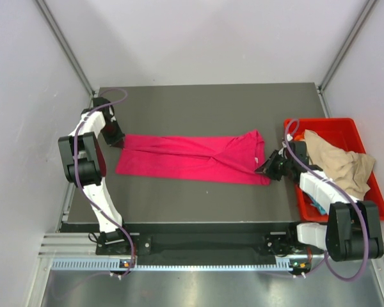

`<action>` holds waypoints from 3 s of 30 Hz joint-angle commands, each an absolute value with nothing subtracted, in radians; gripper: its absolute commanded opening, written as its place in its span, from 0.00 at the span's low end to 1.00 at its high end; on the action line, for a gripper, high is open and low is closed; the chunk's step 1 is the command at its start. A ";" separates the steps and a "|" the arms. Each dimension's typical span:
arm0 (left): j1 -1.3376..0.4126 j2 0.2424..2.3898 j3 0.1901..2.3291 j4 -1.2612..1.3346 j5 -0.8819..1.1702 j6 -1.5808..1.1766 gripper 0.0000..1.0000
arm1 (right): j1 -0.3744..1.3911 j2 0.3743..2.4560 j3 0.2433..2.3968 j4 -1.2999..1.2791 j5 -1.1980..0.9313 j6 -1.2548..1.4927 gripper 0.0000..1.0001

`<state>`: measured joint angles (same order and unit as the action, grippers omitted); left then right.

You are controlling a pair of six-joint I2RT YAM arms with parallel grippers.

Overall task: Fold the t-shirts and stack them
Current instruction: Fold the tshirt

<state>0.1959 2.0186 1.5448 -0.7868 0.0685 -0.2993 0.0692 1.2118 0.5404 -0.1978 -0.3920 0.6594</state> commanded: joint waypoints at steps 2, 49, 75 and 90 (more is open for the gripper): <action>0.206 2.003 1.577 -0.802 0.031 -0.305 0.10 | 0.067 1.175 0.506 -0.153 -0.371 0.673 0.00; 0.190 2.086 1.488 -0.546 0.253 -0.437 0.32 | 0.058 1.876 1.267 -0.255 -0.296 0.235 0.38; 0.190 2.088 1.499 -0.572 0.181 -0.431 0.32 | 0.045 1.865 1.247 -0.268 -0.328 0.284 0.00; 0.192 2.117 1.537 -0.627 0.046 -0.410 0.33 | 0.021 1.706 1.105 -0.341 -0.242 0.298 0.00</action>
